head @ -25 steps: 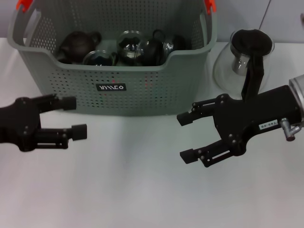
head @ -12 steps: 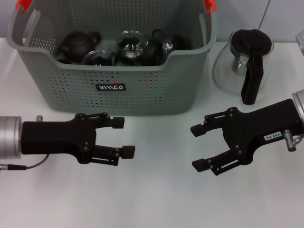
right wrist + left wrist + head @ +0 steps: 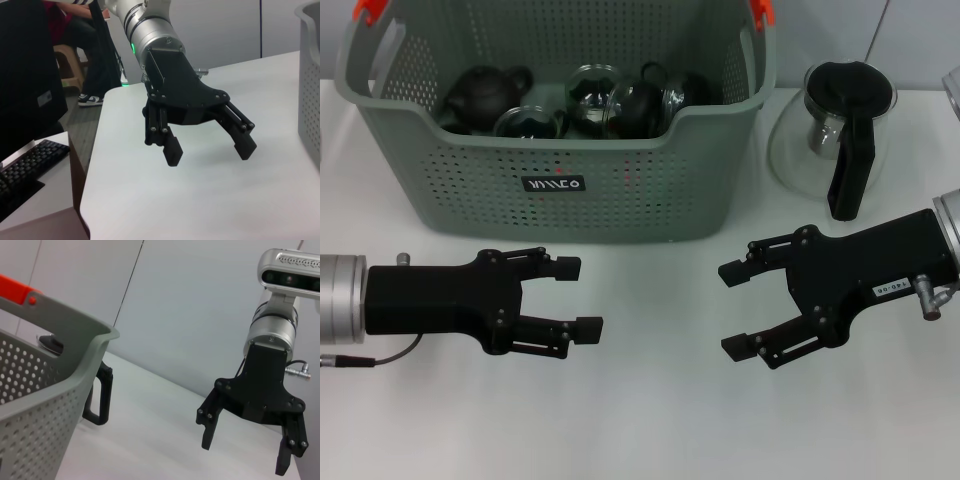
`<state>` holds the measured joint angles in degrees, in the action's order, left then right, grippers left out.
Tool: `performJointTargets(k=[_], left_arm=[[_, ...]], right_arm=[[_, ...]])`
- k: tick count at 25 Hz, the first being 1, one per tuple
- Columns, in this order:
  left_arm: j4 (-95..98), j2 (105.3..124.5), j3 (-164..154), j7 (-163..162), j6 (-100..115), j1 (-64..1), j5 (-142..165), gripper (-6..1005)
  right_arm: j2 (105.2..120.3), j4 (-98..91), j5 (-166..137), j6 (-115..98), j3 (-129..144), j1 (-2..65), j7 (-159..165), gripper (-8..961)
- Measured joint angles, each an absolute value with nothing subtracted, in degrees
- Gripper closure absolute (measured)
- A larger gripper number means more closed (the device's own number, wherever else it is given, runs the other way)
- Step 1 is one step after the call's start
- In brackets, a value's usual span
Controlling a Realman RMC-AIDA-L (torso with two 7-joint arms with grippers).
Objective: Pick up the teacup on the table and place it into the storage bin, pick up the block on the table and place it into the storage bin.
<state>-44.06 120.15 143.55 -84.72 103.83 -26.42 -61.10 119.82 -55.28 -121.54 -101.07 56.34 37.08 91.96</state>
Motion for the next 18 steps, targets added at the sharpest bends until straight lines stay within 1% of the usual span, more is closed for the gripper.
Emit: performJointTargets(k=[18], left_arm=[[-43.5, 120.14, 143.52, -83.88, 103.79, -26.25, -59.9, 49]], right_arm=[[119.87, -54.86, -121.46, -100.89, 56.33, 36.84, 91.56, 71]])
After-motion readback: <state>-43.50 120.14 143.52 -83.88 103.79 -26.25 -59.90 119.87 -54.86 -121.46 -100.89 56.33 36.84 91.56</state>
